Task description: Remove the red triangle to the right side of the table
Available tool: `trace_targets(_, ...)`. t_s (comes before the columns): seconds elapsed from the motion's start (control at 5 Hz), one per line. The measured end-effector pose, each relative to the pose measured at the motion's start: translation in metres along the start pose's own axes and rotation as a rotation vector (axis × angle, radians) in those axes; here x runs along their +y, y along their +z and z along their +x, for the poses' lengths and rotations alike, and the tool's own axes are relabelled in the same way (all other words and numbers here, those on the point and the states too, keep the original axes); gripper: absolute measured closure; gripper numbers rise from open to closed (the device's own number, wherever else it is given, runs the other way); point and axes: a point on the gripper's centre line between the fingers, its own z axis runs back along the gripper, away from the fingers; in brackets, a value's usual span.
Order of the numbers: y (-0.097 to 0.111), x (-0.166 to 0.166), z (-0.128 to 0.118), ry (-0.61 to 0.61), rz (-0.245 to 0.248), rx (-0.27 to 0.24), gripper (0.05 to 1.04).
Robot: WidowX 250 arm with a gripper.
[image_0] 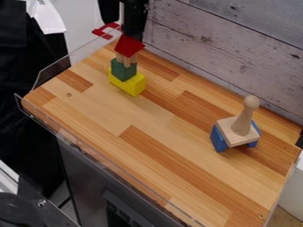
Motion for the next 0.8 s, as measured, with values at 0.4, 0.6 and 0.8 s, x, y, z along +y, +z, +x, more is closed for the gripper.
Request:
trace_targets(0.4,-0.0138,0.0039,-0.0010,0.010,-0.030,0.035,0.085)
trace_targets(0.6,-0.0184,0.0050,0.0002,0.006,-0.034,0.041,0.085)
trace_targets(0.8,-0.0167,0.0065,0.0030,0.006,-0.029,0.033,0.085)
